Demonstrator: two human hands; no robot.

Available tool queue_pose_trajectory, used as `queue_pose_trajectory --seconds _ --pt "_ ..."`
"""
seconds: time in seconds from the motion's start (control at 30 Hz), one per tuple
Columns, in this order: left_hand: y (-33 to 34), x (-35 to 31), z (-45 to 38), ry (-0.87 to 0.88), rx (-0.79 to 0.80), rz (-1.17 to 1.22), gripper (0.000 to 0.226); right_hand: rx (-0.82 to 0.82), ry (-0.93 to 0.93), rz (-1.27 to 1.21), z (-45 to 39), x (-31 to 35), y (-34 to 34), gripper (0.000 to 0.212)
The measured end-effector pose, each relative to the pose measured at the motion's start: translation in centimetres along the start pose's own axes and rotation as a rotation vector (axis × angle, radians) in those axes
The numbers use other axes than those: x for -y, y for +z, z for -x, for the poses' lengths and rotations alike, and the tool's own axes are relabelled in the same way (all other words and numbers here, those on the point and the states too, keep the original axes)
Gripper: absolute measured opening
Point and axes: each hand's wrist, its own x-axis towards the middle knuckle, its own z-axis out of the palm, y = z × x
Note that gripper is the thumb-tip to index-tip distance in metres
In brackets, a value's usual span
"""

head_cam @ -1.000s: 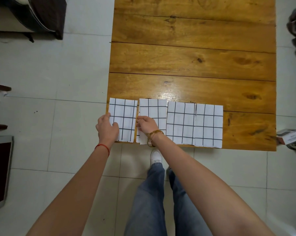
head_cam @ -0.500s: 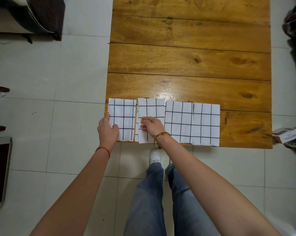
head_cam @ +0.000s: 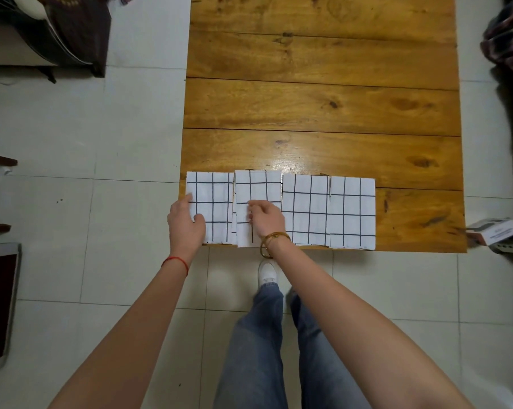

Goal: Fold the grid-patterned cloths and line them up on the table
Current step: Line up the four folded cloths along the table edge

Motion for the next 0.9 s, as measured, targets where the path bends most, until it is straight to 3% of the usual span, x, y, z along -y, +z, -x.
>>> queue_pose_trajectory --seconds 0.1,0.17,0.33,0.57,0.73,0.9 --pt "1.1 -1.8 1.7 0.099 0.033 -0.002 0.049 -0.218 -0.056 0.013 0.4 -0.3 -2.7 0.031" --pt "2.2 -2.7 2.3 0.113 0.085 0.017 0.048 -0.271 -0.062 0.031 0.3 -0.8 -3.8 0.034" --pt "4.4 -3.6 2.3 -0.023 0.213 0.062 0.049 -0.162 0.01 0.108 -0.2 -1.3 -4.7 0.038" --pt "4.5 -3.3 2.2 -0.041 0.255 0.043 0.05 -0.092 0.019 0.122 -0.7 -1.2 -5.1 0.038" --pt "5.0 -5.5 3.5 0.088 0.193 0.068 0.047 -0.316 0.01 -0.01 -0.9 -1.8 -7.5 0.032" --pt "8.5 -8.9 5.9 0.125 0.355 0.151 0.046 -0.513 -0.028 0.032 -1.1 -2.5 -11.0 0.034"
